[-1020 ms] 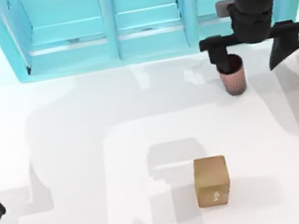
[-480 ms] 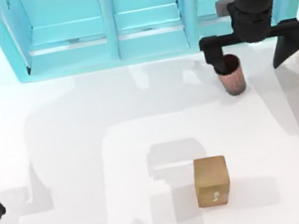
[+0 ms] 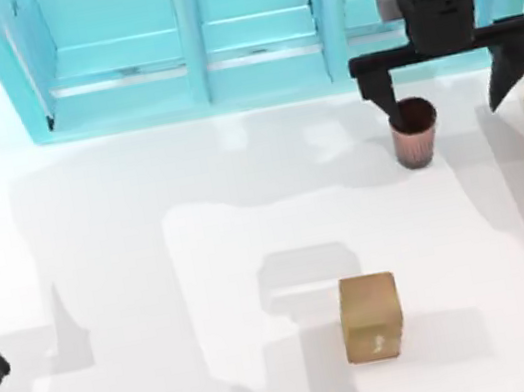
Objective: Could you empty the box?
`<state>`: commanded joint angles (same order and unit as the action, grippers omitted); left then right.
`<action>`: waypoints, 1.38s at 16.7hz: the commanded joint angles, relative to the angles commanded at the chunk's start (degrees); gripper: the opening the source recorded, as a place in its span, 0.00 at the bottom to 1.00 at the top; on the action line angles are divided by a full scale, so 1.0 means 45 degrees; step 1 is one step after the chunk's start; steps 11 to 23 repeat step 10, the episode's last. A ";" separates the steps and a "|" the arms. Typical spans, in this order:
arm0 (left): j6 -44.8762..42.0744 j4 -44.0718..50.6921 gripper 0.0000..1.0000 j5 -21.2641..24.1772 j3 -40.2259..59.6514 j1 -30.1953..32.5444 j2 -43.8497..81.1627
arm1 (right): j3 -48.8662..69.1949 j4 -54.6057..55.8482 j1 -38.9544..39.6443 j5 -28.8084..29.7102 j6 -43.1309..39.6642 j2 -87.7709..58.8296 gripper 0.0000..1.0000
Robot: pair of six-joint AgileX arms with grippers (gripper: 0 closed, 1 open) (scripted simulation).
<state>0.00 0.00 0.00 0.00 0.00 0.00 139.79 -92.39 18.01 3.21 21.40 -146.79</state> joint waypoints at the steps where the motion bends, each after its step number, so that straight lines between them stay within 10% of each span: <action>1: 0.0000 0.0000 1.00 0.0000 0.0000 0.0000 0.0000 | 0.0847 -0.0518 -0.0023 0.0026 0.0012 -0.0100 1.00; 8: 0.0000 0.0000 1.00 0.0000 0.0000 0.0000 0.0000 | 0.5060 -0.2949 -0.0023 -0.0080 -0.0011 -0.0429 1.00; 23: 0.0000 0.0000 1.00 0.0000 0.0000 0.0000 0.0000 | 0.5210 -0.3061 -0.0005 -0.0105 -0.0014 -0.0469 1.00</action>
